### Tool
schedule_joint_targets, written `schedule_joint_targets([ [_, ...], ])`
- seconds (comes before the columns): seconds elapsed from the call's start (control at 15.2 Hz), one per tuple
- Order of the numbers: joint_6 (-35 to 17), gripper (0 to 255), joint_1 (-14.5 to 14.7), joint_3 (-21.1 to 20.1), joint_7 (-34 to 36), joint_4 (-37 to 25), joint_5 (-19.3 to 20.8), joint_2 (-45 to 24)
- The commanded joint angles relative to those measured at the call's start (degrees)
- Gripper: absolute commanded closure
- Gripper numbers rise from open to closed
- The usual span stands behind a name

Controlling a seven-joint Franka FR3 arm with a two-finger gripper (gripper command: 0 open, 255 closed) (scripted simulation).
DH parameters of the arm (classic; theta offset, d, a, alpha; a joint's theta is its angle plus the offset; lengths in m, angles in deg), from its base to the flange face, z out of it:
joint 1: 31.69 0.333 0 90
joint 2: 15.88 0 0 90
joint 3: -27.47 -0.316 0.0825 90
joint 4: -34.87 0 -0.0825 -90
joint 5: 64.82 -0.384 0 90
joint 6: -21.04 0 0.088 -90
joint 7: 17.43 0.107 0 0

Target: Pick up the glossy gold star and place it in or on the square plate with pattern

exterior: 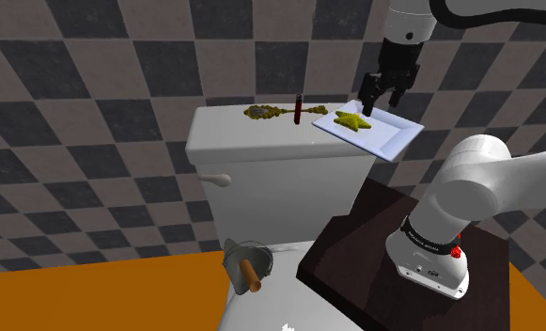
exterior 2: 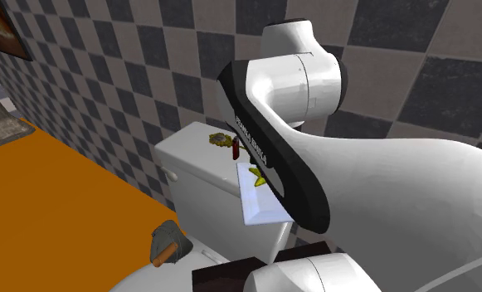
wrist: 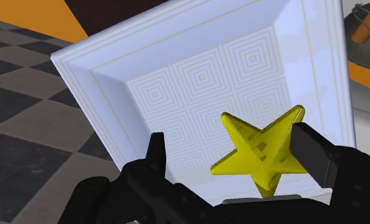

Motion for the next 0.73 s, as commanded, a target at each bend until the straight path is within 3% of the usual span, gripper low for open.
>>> schedule_joint_targets([
  [0.0, 0.00, 0, 0.00, 0.00, 0.00, 0.01, 0.00, -0.01],
  [0.33, 5.91, 0, -0.09, -0.42, -0.02, -8.76, -0.26, -2.88],
  [0.66, 5.91, 0, -0.09, -0.42, -0.02, -8.76, -0.26, -2.88],
])
